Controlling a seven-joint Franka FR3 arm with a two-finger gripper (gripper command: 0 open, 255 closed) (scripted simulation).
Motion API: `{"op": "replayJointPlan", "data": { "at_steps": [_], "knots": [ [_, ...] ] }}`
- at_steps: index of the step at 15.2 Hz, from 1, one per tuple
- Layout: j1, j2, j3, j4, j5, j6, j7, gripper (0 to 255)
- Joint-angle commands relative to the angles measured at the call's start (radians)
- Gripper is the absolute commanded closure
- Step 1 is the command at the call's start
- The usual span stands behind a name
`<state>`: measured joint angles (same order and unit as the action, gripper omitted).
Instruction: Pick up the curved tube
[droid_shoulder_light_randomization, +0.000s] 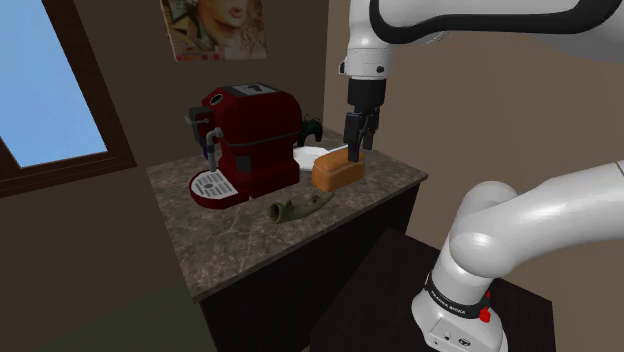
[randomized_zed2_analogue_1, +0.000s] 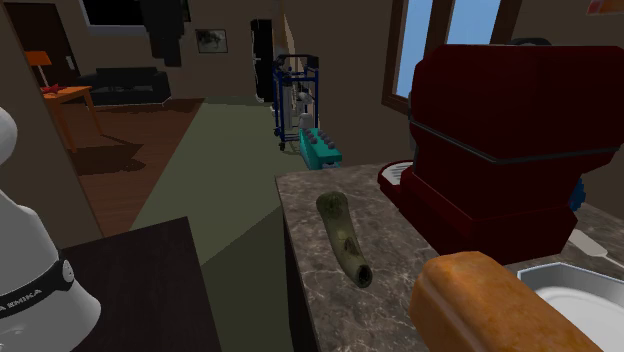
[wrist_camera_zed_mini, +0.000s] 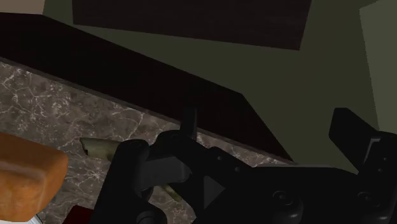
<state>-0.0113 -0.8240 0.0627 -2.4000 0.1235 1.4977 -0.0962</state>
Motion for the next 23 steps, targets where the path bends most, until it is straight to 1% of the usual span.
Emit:
{"op": "replayJointPlan", "data": {
  "at_steps": [1, 5, 8, 11, 15, 19, 21, 23],
  "knots": [
    [0.000, 0.000, 0.000, 0.000, 0.000, 0.000, 0.000, 0],
    [0.012, 0.004, -0.075, -0.109, -0.053, 0.137, -0.166, 0],
    [0.020, 0.033, -0.134, -0.171, -0.089, 0.248, -0.290, 0],
    [0.028, 0.086, -0.195, -0.217, -0.119, 0.366, -0.413, 0],
    [0.048, 0.194, -0.280, -0.247, -0.145, 0.529, -0.581, 0],
    [0.086, 0.338, -0.367, -0.242, -0.138, 0.690, -0.759, 0],
    [0.113, 0.420, -0.411, -0.226, -0.116, 0.765, -0.856, 0],
    [0.146, 0.508, -0.455, -0.201, -0.077, 0.833, -0.962, 0]
  ]
}}
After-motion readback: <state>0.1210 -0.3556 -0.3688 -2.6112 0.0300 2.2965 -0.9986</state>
